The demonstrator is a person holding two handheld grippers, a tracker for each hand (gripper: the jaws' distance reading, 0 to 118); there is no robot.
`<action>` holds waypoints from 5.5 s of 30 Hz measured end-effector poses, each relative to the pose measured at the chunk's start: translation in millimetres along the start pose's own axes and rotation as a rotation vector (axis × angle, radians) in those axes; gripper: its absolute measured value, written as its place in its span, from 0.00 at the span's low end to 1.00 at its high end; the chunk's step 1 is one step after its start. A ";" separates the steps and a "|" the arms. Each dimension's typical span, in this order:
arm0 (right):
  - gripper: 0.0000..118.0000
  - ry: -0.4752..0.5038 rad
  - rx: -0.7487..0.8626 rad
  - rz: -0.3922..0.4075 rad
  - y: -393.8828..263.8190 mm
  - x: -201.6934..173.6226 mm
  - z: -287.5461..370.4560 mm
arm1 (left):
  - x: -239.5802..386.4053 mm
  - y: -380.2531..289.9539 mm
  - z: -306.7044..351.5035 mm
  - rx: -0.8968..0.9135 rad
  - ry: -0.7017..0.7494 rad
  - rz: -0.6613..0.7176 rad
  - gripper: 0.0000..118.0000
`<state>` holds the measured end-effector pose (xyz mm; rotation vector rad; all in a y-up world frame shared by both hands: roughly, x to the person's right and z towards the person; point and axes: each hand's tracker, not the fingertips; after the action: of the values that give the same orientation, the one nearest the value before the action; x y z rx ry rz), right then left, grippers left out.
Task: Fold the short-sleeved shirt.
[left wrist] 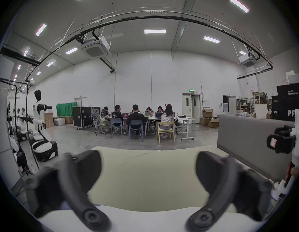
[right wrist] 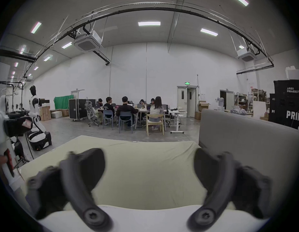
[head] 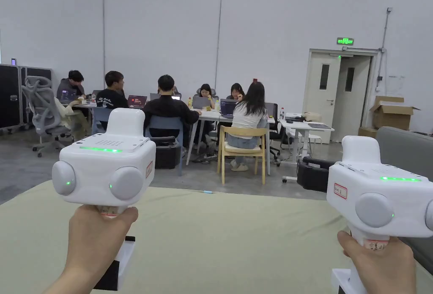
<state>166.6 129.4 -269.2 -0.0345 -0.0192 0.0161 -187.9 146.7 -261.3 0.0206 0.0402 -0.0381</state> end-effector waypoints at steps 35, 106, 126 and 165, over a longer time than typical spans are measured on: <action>0.05 0.647 -0.063 0.006 -58.9 -338.6 -9.8 | -281.1 -76.4 153.3 -0.166 0.621 -0.035 0.00; 0.05 -0.274 -0.278 -0.063 -143.8 212.3 2.4 | 319.7 -265.2 -52.1 -0.660 -0.877 -0.442 0.01; 0.05 -0.294 -0.399 -0.157 -209.3 251.6 12.7 | 361.0 -338.7 -31.3 -0.916 -0.974 -0.433 0.75; 0.05 -0.165 -0.621 -0.076 -285.0 168.6 4.3 | 65.5 -412.7 -229.6 -1.166 -0.240 0.050 0.81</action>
<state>339.6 -152.5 -251.9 -0.6531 -0.1906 -0.0640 -147.5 -263.2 -501.5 -1.1476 -0.1818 0.0375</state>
